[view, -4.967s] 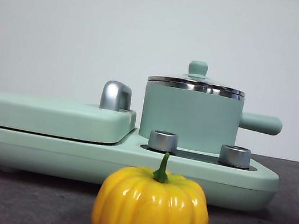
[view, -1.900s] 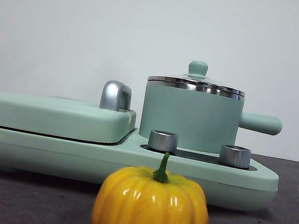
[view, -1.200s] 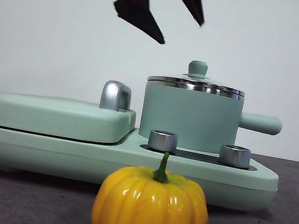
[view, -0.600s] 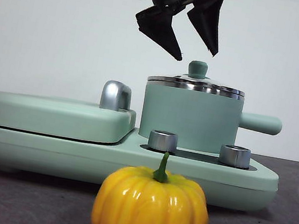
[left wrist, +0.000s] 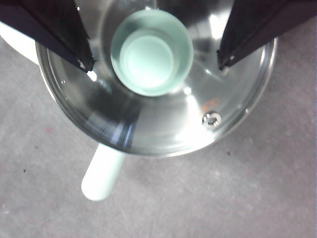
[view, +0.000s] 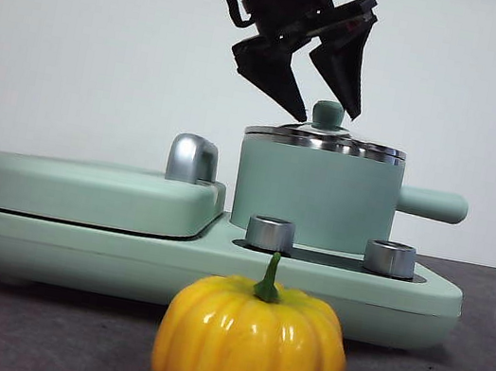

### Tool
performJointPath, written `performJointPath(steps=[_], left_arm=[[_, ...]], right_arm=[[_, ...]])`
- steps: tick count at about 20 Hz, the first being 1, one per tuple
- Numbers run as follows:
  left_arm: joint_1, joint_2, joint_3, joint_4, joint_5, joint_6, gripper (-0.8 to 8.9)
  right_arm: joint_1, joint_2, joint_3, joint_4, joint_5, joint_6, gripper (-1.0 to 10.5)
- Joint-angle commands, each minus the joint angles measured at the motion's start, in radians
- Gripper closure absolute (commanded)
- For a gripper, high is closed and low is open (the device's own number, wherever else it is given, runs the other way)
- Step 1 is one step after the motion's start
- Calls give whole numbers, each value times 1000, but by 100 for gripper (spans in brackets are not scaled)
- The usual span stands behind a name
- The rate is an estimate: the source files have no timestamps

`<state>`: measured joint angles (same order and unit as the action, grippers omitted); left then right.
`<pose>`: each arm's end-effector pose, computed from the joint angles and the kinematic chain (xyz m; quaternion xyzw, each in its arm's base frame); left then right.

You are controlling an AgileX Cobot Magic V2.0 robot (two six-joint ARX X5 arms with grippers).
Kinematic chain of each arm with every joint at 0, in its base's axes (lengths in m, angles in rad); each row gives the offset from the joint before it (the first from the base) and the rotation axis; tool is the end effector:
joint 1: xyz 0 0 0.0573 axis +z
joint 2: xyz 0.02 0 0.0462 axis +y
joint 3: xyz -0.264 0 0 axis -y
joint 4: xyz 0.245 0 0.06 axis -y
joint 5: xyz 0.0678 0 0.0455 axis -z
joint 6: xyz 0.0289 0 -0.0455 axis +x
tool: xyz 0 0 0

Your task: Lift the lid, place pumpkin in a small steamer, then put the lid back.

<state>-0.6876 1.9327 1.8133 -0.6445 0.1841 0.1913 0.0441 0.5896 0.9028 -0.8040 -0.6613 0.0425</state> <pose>0.3315 -0.2791 0.3142 0.1728 0.3219 -0.4244 0.8285 0.0942 0.0219 0.3402 0.0931 0.2385 0.3301 0.9086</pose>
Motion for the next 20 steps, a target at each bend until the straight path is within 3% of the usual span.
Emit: performJointPath(steps=[1, 9, 16, 20], left_arm=[[-10, 17, 32, 10, -1, 6, 498], [-19, 24, 31, 17, -1, 10, 576], [-26, 32, 31, 7, -1, 16, 766], [-30, 28, 34, 7, -1, 18, 767]], right_arm=[[0, 3, 15, 6, -4, 10, 454], [0, 3, 15, 6, -4, 10, 454], [0, 3, 15, 6, -4, 10, 454], [0, 3, 15, 5, 5, 10, 455]])
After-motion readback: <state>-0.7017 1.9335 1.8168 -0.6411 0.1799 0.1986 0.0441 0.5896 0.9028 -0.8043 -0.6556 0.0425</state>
